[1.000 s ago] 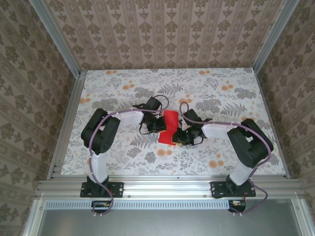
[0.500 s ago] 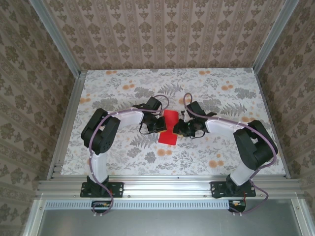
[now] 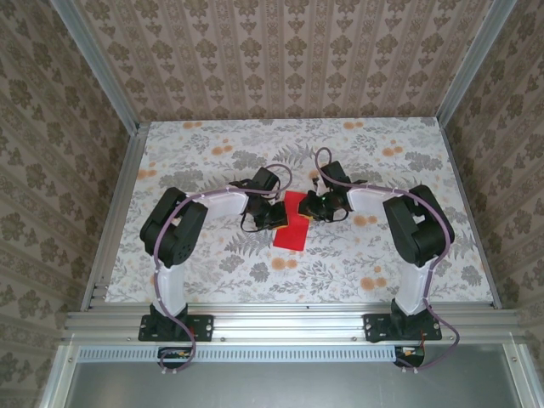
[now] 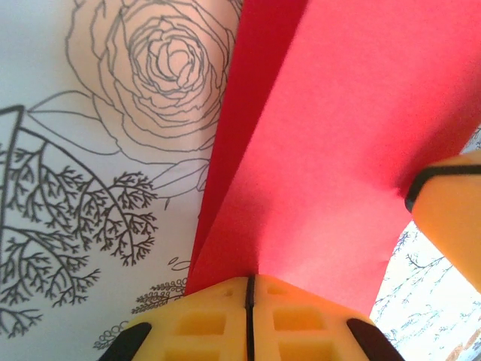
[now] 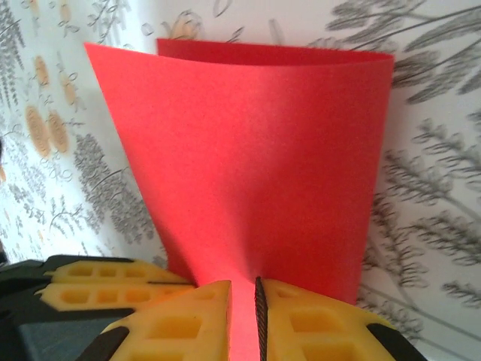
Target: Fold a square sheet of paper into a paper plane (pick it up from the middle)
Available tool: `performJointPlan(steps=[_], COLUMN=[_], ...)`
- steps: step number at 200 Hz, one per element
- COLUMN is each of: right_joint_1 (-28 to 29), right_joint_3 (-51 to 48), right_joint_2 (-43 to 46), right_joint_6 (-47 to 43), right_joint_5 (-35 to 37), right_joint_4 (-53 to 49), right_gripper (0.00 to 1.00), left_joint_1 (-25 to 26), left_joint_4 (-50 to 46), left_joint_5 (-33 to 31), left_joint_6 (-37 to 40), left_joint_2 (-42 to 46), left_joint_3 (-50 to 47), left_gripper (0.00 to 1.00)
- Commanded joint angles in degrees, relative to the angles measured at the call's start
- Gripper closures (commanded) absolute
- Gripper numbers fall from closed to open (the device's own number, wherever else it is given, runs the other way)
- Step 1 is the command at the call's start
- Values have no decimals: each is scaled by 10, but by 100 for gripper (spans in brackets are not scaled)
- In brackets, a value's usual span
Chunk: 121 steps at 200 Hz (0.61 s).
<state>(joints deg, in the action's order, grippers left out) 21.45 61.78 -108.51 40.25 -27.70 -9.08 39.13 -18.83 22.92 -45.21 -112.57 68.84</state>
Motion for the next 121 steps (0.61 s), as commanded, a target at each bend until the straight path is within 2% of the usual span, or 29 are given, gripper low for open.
performJointPlan(steps=[1, 42, 99, 121], right_joint_1=[-15, -25, -25, -25], right_joint_3=[13, 11, 46, 67], right_joint_2=[-16, -43, 1, -10], right_joint_6=[-12, -10, -11, -15], right_joint_5=[3, 30, -10, -10], right_joint_4=[3, -8, -2, -4], right_gripper=[81, 81, 82, 81], left_joint_1=[9, 9, 10, 10], left_joint_4=[-64, -64, -68, -69], left_joint_5=[-40, -40, -40, -41], left_joint_6=[7, 9, 12, 12], left_joint_2=[-49, -50, -50, -50], left_joint_3=[-20, -26, -23, -21], left_gripper=[90, 90, 90, 91])
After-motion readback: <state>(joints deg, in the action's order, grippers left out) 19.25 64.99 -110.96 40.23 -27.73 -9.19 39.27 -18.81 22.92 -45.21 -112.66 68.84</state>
